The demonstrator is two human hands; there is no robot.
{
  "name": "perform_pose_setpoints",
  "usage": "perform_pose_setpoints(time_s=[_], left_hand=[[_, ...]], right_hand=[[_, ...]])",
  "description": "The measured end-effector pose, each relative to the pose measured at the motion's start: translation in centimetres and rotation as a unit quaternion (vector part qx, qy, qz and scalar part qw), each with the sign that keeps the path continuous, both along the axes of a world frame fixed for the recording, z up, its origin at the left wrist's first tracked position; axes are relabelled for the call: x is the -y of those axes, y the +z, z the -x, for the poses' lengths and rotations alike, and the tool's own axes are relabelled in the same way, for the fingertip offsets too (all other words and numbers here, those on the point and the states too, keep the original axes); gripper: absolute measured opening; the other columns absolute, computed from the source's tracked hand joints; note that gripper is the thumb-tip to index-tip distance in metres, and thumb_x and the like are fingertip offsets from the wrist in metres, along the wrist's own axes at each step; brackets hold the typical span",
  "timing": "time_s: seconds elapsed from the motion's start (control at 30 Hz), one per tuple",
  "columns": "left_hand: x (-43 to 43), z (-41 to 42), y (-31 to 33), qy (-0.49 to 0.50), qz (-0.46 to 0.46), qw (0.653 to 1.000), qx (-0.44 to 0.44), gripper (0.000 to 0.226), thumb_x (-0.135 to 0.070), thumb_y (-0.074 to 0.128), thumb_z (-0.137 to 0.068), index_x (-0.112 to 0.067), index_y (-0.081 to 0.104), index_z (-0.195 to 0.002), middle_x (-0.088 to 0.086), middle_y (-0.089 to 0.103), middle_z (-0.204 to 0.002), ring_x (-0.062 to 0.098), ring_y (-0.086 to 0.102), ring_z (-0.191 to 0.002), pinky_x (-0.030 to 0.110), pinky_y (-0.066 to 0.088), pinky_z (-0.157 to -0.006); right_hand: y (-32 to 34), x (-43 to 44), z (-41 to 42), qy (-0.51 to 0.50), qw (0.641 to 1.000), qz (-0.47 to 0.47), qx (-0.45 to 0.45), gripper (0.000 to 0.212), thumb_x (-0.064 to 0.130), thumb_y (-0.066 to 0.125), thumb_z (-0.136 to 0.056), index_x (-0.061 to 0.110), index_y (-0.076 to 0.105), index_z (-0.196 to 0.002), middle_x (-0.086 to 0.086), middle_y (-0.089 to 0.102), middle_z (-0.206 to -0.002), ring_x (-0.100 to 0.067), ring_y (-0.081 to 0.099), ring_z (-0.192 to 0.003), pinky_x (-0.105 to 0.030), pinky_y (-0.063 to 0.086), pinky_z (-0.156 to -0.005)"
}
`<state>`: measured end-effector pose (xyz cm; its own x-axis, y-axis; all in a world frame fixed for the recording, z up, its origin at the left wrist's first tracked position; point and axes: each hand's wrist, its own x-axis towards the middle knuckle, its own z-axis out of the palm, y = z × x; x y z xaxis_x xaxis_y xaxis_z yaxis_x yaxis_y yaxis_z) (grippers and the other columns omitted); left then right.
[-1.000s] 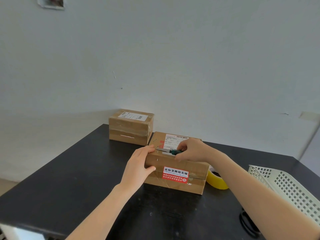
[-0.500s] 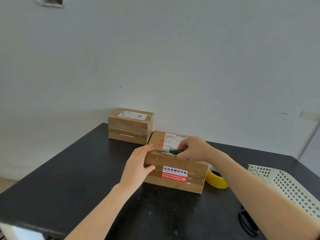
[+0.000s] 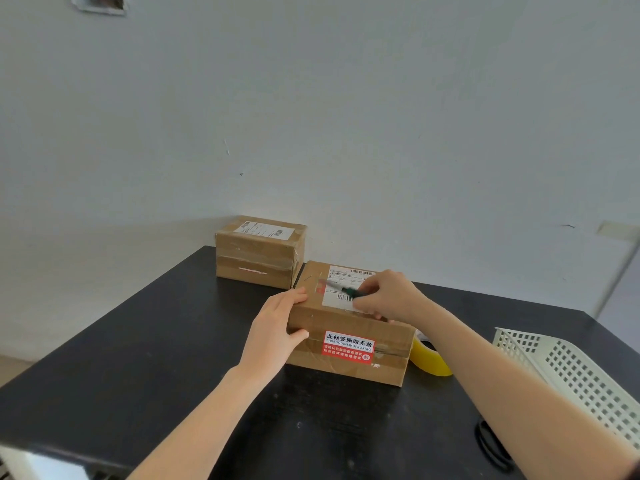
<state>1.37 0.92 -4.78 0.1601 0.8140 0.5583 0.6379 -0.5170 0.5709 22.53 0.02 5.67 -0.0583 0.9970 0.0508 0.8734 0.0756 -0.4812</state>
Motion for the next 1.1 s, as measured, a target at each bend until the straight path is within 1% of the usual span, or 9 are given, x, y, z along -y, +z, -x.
perform_pose_setpoints(time_s=[0.07, 0.17, 0.37, 0.6, 0.73, 0.8, 0.87, 0.93, 1.1], left_hand=[[0.1, 0.1, -0.1, 0.0, 0.001, 1.0, -0.001, 0.063, -0.027, 0.079, -0.075, -0.027, 0.049, -0.13, -0.008, 0.049, -0.136, 0.01, 0.046, -0.125, 0.02, 0.027, -0.102], [0.1, 0.2, -0.1, 0.003, 0.002, 1.0, -0.007, 0.063, -0.029, 0.078, -0.075, -0.027, 0.048, -0.13, -0.009, 0.048, -0.137, 0.009, 0.045, -0.125, 0.02, 0.026, -0.102], [0.0, 0.2, 0.3, 0.002, 0.005, 1.0, -0.025, 0.063, -0.03, 0.078, -0.075, -0.027, 0.047, -0.131, -0.009, 0.047, -0.138, 0.01, 0.044, -0.126, 0.02, 0.026, -0.102], [-0.1, 0.5, 1.6, 0.0, 0.017, 0.998, -0.064, 0.058, -0.042, 0.075, -0.075, -0.032, 0.047, -0.125, -0.014, 0.045, -0.136, 0.007, 0.041, -0.125, 0.03, 0.031, -0.108], [0.1, -0.1, 2.3, 0.004, -0.005, 0.997, -0.072, 0.05, -0.046, 0.071, -0.077, -0.033, 0.05, -0.12, -0.015, 0.047, -0.131, 0.006, 0.039, -0.125, 0.029, 0.029, -0.108], [0.2, -0.7, 2.7, 0.002, -0.018, 0.997, -0.076, 0.047, -0.046, 0.07, -0.078, -0.033, 0.052, -0.119, -0.016, 0.048, -0.131, 0.006, 0.039, -0.126, 0.028, 0.027, -0.108], [0.3, -1.6, 3.0, -0.006, -0.032, 0.997, -0.073, 0.042, -0.043, 0.07, -0.08, -0.033, 0.054, -0.118, -0.015, 0.049, -0.132, 0.007, 0.04, -0.126, 0.025, 0.024, -0.106], [0.3, -2.5, 3.5, -0.021, -0.031, 0.997, -0.069, 0.037, -0.038, 0.068, -0.082, -0.032, 0.055, -0.116, -0.014, 0.05, -0.132, 0.008, 0.042, -0.125, 0.022, 0.023, -0.103], [0.4, -4.8, 4.5, -0.058, -0.029, 0.995, -0.069, 0.031, -0.032, 0.067, -0.085, -0.03, 0.057, -0.114, -0.011, 0.054, -0.13, 0.009, 0.046, -0.123, 0.02, 0.033, -0.097]], right_hand=[[0.2, 0.1, -0.1, -0.02, 0.999, 0.019, -0.047, 0.022, 0.024, 0.066, -0.087, 0.014, 0.069, -0.107, 0.0, 0.067, -0.082, -0.008, 0.057, -0.062, -0.019, 0.052, -0.057], [0.1, 0.1, 0.1, -0.01, 0.999, 0.025, -0.036, 0.023, 0.024, 0.067, -0.087, 0.014, 0.07, -0.107, 0.001, 0.066, -0.082, -0.009, 0.057, -0.065, -0.017, 0.05, -0.057], [0.2, 0.0, -0.1, -0.024, 0.997, 0.027, -0.072, 0.022, 0.023, 0.067, -0.087, 0.013, 0.07, -0.106, -0.003, 0.067, -0.082, -0.01, 0.056, -0.062, -0.018, 0.05, -0.056], [0.0, 0.8, -0.3, -0.054, 0.994, -0.011, -0.097, 0.019, 0.025, 0.065, -0.089, 0.015, 0.07, -0.104, 0.0, 0.067, -0.082, -0.01, 0.059, -0.061, -0.017, 0.05, -0.054], [0.1, 1.5, -1.1, -0.076, 0.991, -0.038, -0.101, 0.017, 0.024, 0.065, -0.087, 0.013, 0.072, -0.098, -0.002, 0.067, -0.08, -0.012, 0.059, -0.063, -0.02, 0.05, -0.057], [0.4, 2.0, -1.9, -0.089, 0.99, -0.051, -0.1, 0.012, 0.025, 0.065, -0.087, 0.016, 0.072, -0.092, -0.004, 0.069, -0.081, -0.011, 0.059, -0.063, -0.018, 0.049, -0.053], [0.8, 2.5, -2.7, -0.097, 0.989, -0.056, -0.096, 0.008, 0.028, 0.066, -0.087, 0.021, 0.07, -0.084, 0.0, 0.069, -0.078, -0.009, 0.058, -0.061, -0.016, 0.045, -0.048], [1.2, 3.0, -3.5, -0.105, 0.988, -0.058, -0.093, 0.01, 0.029, 0.067, -0.086, 0.023, 0.069, -0.079, 0.004, 0.066, -0.071, -0.01, 0.057, -0.06, -0.016, 0.044, -0.049], [1.9, 4.9, -6.3, -0.137, 0.985, -0.067, -0.086, 0.018, 0.027, 0.066, -0.086, 0.013, 0.072, -0.094, 0.001, 0.059, -0.063, -0.01, 0.052, -0.054, -0.019, 0.044, -0.051]])
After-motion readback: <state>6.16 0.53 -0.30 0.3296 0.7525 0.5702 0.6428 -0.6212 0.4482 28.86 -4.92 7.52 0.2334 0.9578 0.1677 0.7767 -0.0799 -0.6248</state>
